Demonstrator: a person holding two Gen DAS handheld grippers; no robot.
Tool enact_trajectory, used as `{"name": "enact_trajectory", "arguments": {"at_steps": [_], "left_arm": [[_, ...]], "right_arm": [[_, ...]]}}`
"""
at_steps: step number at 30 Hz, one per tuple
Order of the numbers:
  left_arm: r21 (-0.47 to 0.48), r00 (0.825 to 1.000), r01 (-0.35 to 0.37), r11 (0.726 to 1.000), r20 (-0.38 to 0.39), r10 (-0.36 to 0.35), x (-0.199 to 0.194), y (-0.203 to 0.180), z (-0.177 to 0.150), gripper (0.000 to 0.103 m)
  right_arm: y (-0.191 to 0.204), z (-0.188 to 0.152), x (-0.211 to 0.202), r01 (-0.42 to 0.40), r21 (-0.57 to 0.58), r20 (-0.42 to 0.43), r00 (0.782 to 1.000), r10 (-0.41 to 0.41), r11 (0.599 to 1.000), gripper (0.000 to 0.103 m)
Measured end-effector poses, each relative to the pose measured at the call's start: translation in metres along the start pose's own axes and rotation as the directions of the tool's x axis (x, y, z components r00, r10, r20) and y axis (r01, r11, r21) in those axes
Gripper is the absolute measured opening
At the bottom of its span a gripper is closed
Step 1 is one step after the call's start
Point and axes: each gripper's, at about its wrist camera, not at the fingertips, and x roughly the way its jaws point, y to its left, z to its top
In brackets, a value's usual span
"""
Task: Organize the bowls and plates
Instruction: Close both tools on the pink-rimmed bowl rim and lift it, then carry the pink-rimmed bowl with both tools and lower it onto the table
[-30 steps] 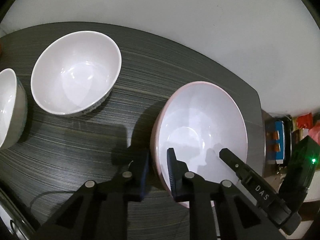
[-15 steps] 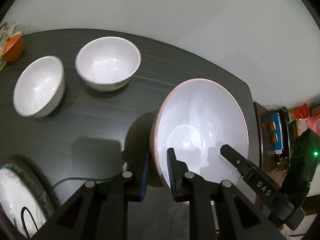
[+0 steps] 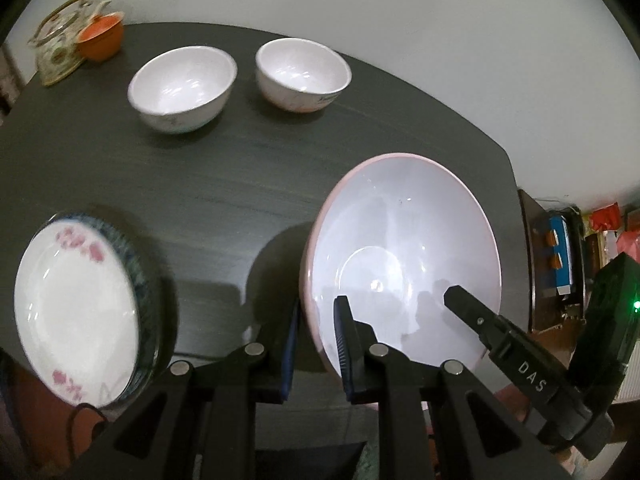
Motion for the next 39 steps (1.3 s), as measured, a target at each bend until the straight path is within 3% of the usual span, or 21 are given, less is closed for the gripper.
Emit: {"name": "enact_trajectory", "arguments": {"at_steps": [7, 16, 26, 39], "left_arm": [[-0.019, 1.0, -0.019, 1.0, -0.018, 0.019, -0.005, 0.025, -0.03, 0.018], [-0.026, 0.998, -0.044, 0.999, -0.05, 0.042, 0.005, 0.039, -0.044, 0.018], [-0.029, 0.994, -0.057, 0.998, -0.09, 0.054, 0.02, 0.048, -0.053, 0.018], [-0.037, 0.995, -0.058, 0.998, -0.082, 0.055, 0.016, 0.056, -0.054, 0.018]], "right_arm": [[0.015, -0.041, 0.001, -0.013, -0.011, -0.044, 0.999, 0.013, 1.0, 0.018], [0.023, -0.079, 0.011, -0.003, -0.034, -0.11, 0.994, 0.0, 0.999, 0.02], [0.021, -0.094, 0.019, 0.015, -0.036, -0.137, 0.99, -0.019, 0.999, 0.02], [0.027, -0.097, 0.035, 0.01, -0.039, -0.164, 0.986, -0.016, 0.999, 0.021]]}}
